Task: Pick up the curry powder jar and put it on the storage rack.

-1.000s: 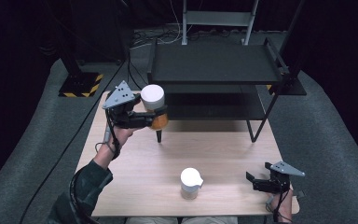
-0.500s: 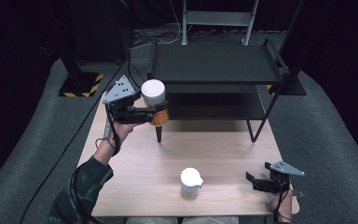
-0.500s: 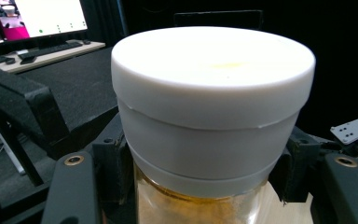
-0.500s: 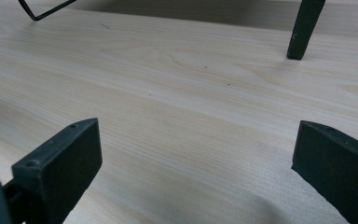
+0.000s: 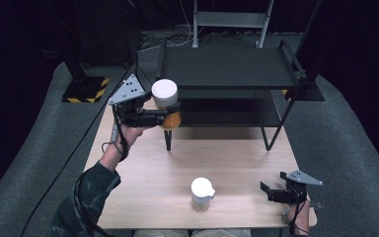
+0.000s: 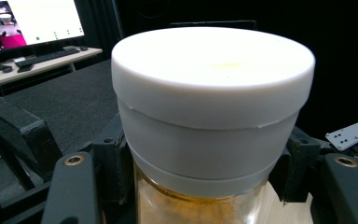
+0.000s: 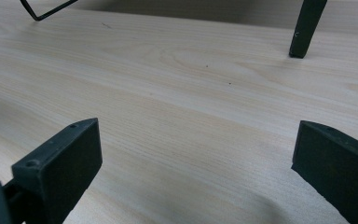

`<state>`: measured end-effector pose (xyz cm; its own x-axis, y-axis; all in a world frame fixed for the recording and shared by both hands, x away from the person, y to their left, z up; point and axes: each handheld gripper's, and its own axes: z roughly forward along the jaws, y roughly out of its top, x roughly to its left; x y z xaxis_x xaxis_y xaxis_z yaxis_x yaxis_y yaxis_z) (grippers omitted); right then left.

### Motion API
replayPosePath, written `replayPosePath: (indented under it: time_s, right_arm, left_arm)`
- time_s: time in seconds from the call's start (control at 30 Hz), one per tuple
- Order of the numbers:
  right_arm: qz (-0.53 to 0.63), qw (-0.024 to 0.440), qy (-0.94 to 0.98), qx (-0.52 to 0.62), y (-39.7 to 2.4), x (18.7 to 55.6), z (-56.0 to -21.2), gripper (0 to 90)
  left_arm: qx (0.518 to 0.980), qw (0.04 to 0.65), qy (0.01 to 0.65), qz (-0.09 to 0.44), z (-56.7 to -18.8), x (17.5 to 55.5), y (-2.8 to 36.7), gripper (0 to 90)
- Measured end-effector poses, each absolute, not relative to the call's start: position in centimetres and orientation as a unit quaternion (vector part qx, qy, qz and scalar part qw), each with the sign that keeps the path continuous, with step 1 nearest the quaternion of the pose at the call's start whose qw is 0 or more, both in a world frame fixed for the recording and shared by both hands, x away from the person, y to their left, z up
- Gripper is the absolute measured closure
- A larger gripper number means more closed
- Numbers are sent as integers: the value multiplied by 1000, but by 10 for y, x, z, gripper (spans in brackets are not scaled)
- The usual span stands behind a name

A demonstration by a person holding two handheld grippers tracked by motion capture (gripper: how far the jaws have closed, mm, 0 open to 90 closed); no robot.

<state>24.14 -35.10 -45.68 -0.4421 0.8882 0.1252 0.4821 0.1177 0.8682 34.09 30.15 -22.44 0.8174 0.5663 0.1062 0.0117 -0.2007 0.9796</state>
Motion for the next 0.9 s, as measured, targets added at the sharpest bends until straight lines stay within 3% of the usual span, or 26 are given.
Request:
replayPosePath:
  time_s: [0.9]
  right_arm:
    - [461, 220, 714, 479, -352, 241, -457, 2]
  left_arm:
    - [740, 607, 179, 228, -207, 350, 290, 349]
